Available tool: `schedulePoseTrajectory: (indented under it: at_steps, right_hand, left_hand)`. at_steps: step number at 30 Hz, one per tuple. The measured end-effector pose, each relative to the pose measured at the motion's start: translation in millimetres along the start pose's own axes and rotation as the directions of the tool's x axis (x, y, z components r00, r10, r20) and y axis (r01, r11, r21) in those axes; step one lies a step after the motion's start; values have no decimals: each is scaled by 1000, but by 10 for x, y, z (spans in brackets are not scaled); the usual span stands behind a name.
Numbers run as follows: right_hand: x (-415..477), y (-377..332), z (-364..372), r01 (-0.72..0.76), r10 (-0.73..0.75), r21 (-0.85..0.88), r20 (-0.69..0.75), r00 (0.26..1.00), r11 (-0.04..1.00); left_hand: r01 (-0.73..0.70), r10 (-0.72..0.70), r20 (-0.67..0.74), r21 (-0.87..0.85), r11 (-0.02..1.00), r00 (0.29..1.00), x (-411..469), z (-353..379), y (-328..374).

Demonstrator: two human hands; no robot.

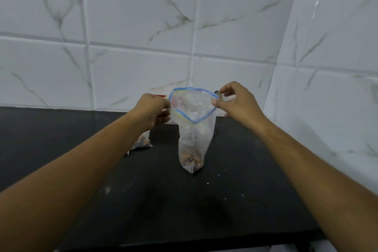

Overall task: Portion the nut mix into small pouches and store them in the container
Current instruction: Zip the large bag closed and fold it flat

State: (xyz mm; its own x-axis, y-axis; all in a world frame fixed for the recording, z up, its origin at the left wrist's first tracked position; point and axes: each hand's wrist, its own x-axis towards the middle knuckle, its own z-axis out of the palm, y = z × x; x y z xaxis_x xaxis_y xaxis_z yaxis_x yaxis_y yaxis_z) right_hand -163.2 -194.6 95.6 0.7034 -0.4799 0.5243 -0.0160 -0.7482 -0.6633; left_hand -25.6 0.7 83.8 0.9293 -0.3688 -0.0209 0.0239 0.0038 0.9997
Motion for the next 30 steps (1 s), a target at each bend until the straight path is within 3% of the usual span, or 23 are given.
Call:
schedulePoseTrajectory:
  at_steps: [2,4,7,9,12,15,17,19,20,22,25,27,30]
  right_hand:
    - [-31,-3,23,225,-230,-120,-28,973,967]
    - [-72,-10,15,419,-419,-159,36,907,894]
    - [-157,-20,24,566,-524,-268,216,824,780]
    - [-177,0,82,623,-549,-383,293,782,682]
    - [-159,11,186,660,-603,-494,298,740,565]
    - [-137,-22,239,660,-628,-503,264,732,558]
    - [-137,-32,245,636,-610,-456,226,759,623]
    - [-140,-8,228,599,-579,-405,186,794,691]
    - [-136,9,216,576,-558,-381,169,812,723]
    - [-121,41,199,532,-515,-326,143,845,782]
    - [-93,37,194,496,-479,-268,130,868,826]
    - [-91,0,187,500,-478,-254,147,866,828]
    - [-107,-31,164,530,-504,-273,166,848,803]
  left_hand:
    - [6,-7,-21,-55,998,1000,-1,20,14]
    - [8,-11,-24,-107,994,1000,-6,34,34]
    - [28,-34,-42,-151,988,999,-18,38,53]
    - [65,-74,-47,-174,983,996,-36,42,52]
    - [115,-118,-6,-204,972,993,-58,45,44]
    - [104,-99,32,-247,964,995,-70,18,54]
    - [-1,7,26,-222,975,1000,-63,-15,38]
    - [-250,250,-16,3,968,968,-82,-56,-16]
    - [-408,417,-11,191,893,909,-99,-90,-47]
    - [-660,679,163,473,583,716,-165,-148,-87]
    - [-800,730,480,580,153,487,-224,-143,-154]
    - [-800,742,537,600,-1,402,-242,-81,-183]
    - [-795,771,542,602,-78,335,-264,12,-181]
